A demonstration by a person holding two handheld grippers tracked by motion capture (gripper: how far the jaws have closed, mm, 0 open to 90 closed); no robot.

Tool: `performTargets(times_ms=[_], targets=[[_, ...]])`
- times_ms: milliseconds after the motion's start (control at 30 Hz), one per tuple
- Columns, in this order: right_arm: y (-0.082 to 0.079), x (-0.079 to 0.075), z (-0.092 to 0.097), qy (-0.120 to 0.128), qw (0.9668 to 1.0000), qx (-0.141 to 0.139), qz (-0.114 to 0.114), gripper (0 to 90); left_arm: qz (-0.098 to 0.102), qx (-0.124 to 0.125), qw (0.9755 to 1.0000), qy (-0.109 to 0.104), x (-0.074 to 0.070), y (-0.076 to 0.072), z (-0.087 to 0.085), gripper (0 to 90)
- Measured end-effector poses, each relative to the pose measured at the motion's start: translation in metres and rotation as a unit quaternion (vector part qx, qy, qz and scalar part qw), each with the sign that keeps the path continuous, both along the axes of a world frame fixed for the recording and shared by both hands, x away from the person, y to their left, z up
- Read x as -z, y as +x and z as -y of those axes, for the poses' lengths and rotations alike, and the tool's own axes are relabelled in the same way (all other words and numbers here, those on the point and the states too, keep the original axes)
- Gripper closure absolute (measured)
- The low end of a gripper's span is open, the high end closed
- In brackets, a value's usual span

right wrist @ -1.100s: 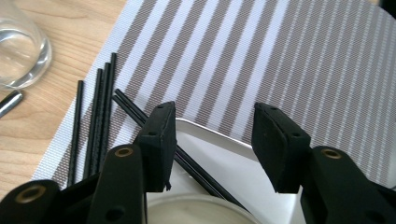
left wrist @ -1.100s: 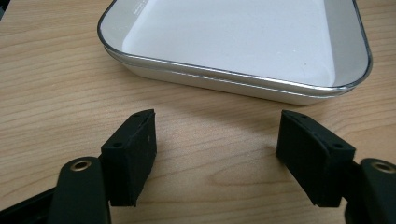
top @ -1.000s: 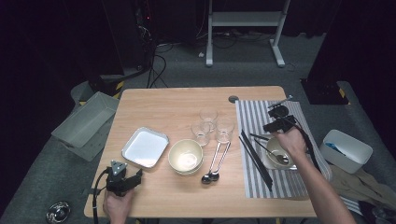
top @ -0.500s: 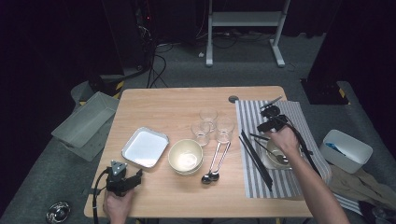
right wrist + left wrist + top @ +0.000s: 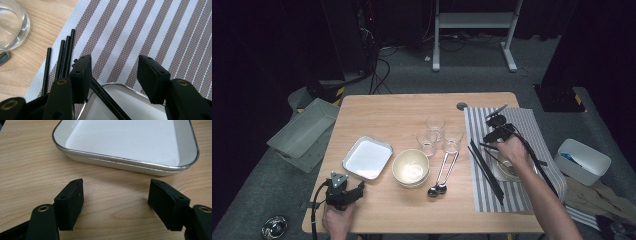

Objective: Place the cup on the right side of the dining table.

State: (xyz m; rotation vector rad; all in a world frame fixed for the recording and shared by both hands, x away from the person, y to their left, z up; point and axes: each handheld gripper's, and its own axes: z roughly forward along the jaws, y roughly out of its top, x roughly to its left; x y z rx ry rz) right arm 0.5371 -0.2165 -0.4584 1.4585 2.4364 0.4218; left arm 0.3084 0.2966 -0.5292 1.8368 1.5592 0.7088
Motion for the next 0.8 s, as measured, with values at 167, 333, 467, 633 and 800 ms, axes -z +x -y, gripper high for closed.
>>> performTargets(times_ms=[167, 333, 467, 633, 800], targets=[[0.0013, 0.0027, -0.0004, -0.004, 1.0, -0.003, -0.008, 45.3, 0.0, 0.0, 1.0, 0.0, 0.0, 0.0, 0.0, 29.0], [-0.0002, 0.0041, -0.0028, -0.005, 0.9998, -0.013, -0.014, 45.2, 0.0, 0.0, 1.0, 0.0, 0.0, 0.0, 0.0, 29.0], [-0.0022, 0.0058, -0.0055, -0.006, 0.9996, -0.022, -0.017, 45.0, 0.0, 0.0, 1.0, 0.0, 0.0, 0.0, 0.0, 29.0], [-0.0045, 0.0076, -0.0063, -0.005, 0.9994, -0.026, -0.021, 44.7, 0.0, 0.0, 1.0, 0.0, 0.0, 0.0, 0.0, 29.0], [-0.0086, 0.0086, -0.0069, -0.007, 0.9991, -0.037, -0.021, 44.5, 0.0, 0.0, 1.0, 0.0, 0.0, 0.0, 0.0, 29.0]])
